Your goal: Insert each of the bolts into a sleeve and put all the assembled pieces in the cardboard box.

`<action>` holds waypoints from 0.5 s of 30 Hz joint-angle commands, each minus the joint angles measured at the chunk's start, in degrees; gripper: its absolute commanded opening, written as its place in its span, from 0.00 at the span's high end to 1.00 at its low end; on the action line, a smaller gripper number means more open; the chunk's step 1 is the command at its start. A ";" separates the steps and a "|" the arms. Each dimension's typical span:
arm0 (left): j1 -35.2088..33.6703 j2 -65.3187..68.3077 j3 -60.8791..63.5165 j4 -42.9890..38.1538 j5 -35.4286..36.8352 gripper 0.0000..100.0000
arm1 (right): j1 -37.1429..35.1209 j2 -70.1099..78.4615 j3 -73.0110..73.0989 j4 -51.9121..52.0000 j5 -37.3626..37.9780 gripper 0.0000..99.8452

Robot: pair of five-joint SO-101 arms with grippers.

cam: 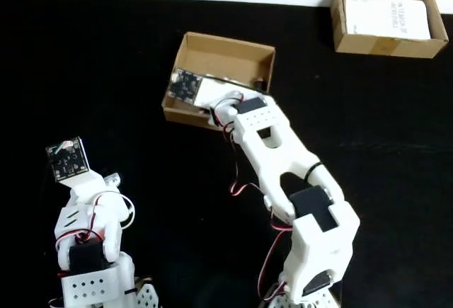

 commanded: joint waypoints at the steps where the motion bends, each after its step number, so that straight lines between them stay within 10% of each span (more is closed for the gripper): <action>1: 1.01 -0.66 1.01 0.18 -0.09 0.99 | -2.07 -7.16 -1.89 0.40 -10.11 1.00; 15: 0.92 -0.66 1.01 0.53 0.00 0.99 | -2.24 -38.11 -1.80 25.19 -39.30 0.99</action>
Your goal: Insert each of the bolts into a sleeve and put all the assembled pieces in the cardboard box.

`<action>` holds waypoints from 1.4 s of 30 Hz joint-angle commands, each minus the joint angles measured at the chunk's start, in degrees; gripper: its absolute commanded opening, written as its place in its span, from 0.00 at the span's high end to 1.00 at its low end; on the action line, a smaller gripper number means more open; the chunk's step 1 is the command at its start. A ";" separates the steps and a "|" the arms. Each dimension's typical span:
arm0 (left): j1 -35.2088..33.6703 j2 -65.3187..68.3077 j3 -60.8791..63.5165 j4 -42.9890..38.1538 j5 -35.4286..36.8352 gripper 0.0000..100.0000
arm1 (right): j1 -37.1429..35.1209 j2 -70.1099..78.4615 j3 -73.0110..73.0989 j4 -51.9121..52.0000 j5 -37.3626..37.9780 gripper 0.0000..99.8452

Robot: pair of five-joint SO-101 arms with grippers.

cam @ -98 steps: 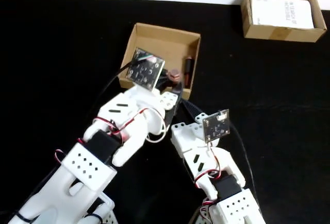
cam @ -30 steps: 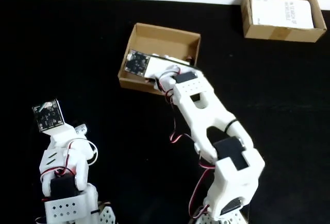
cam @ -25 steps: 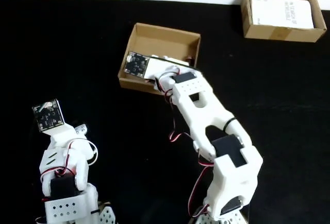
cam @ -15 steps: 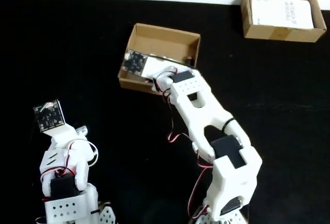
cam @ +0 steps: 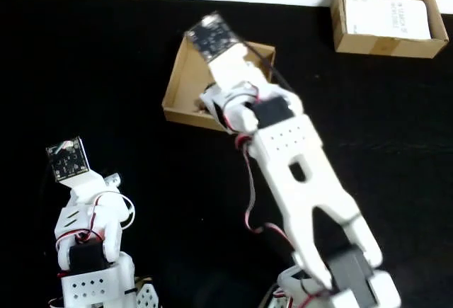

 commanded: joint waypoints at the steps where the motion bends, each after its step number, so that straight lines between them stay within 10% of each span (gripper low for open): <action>1: 0.92 -0.66 1.01 0.18 0.00 0.99 | -0.22 -10.68 -1.89 6.46 -3.87 0.99; 16: 7.69 0.40 1.01 6.95 -0.09 0.99 | 1.80 -49.89 36.62 19.21 -13.89 0.99; 29: 12.44 0.13 1.01 13.98 -0.09 0.99 | 28.00 -91.12 79.87 1.19 -2.81 0.99; 42: 13.32 0.04 1.01 17.41 -0.18 0.99 | 32.22 -89.27 88.75 18.51 -13.01 0.99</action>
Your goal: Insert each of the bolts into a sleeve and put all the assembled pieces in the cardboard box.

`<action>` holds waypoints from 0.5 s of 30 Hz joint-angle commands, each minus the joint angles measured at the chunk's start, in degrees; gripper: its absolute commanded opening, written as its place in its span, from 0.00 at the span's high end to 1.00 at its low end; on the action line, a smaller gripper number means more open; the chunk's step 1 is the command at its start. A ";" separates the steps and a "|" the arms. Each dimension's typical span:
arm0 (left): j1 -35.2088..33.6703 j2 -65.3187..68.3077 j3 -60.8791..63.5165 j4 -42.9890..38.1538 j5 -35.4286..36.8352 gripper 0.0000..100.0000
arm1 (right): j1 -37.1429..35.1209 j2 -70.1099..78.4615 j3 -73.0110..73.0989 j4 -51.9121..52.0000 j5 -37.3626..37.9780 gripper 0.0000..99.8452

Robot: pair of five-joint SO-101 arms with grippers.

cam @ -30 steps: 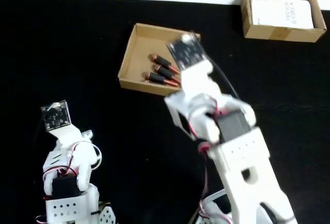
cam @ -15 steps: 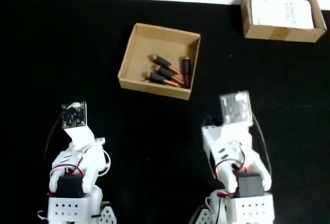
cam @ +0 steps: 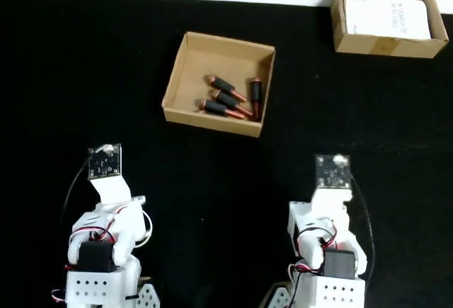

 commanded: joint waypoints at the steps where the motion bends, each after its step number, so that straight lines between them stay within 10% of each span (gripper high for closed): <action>1: 1.63 -0.13 1.01 2.11 0.09 0.99 | 1.19 -0.13 6.11 2.59 -2.02 0.99; 15: -0.75 -0.13 1.01 6.86 0.18 0.99 | 2.33 -0.13 7.52 3.74 -1.76 0.99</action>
